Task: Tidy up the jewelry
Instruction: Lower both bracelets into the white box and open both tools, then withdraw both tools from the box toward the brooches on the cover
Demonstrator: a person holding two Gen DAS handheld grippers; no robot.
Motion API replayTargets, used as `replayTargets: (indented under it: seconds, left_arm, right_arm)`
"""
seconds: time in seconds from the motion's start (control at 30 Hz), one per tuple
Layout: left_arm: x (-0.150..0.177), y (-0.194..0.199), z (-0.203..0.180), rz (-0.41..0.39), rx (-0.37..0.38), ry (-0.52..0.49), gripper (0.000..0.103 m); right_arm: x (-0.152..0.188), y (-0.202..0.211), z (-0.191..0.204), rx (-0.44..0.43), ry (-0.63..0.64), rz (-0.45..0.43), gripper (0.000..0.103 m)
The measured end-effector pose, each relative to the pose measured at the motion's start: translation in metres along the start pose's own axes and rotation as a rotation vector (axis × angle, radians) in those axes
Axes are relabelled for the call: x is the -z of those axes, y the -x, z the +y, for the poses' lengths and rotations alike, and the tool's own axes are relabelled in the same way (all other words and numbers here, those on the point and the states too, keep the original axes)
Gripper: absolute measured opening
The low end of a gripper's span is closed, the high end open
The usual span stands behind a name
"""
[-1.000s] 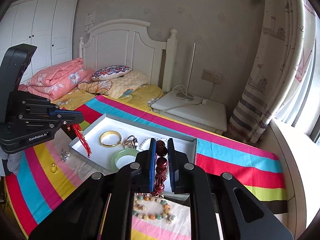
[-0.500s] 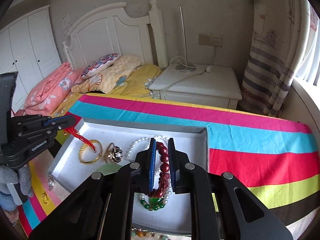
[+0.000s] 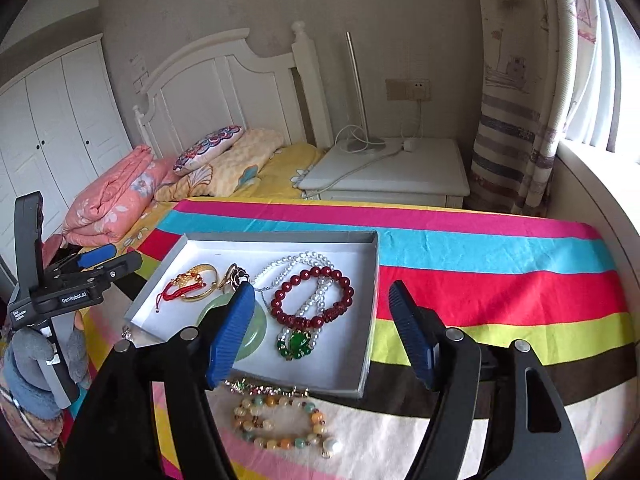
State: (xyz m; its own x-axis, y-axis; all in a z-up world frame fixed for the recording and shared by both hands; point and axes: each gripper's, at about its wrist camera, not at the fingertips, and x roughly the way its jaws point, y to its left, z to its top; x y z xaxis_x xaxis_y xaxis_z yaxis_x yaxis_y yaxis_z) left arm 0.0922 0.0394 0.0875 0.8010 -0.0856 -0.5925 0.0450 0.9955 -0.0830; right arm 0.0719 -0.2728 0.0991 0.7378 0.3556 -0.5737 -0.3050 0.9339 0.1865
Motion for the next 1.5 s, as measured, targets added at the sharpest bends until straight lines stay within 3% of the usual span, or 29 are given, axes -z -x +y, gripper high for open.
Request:
replayTargets:
  seconds: [0.2,0.3,0.4,0.47,0.6,0.7,0.8,0.9,1.2,1.33,1.43,1.5]
  left_arm:
    - [0.038,0.052,0.007,-0.032,-0.052,-0.002,0.101]
    - [0.064,0.068,-0.002,-0.010,-0.101,-0.078,0.101]
    - [0.093,0.080,-0.015,-0.001,-0.120,-0.135,0.101]
    - [0.110,0.081,-0.020,0.038,-0.070,-0.124,0.101]
    - [0.136,0.076,-0.028,0.131,-0.003,-0.134,0.101]
    - [0.141,0.077,-0.027,0.138,0.017,-0.120,0.101]
    - [0.143,0.068,-0.022,0.188,0.059,-0.086,0.101]
    - [0.141,0.054,-0.014,0.264,0.084,-0.039,0.100]
    - [0.140,0.053,-0.010,0.253,0.110,-0.009,0.101]
    - [0.140,0.055,-0.009,0.251,0.113,-0.004,0.101]
    - [0.141,0.055,-0.010,0.250,0.113,-0.003,0.101]
    - [0.141,0.056,-0.010,0.247,0.117,0.004,0.101]
  right_arm:
    - [0.033,0.047,0.009,0.014,0.049,-0.088,0.086]
    - [0.053,0.069,0.014,0.017,0.069,-0.158,0.086]
    - [0.073,0.080,0.019,0.074,0.059,-0.189,0.086]
    - [0.083,0.074,0.024,0.112,0.057,-0.150,0.086]
    - [0.091,0.051,0.045,0.107,0.159,-0.010,0.086]
    - [0.094,0.039,0.064,0.090,0.231,0.037,0.085]
    - [0.094,0.027,0.078,0.055,0.258,0.065,0.078]
    - [0.088,0.009,0.090,0.037,0.285,0.106,0.064]
    - [0.060,-0.062,0.104,0.007,0.271,0.245,0.050]
    - [0.057,-0.069,0.106,0.023,0.270,0.261,0.049]
    - [0.061,-0.069,0.105,0.025,0.251,0.294,0.039]
    - [0.065,-0.067,0.105,0.022,0.255,0.277,0.039]
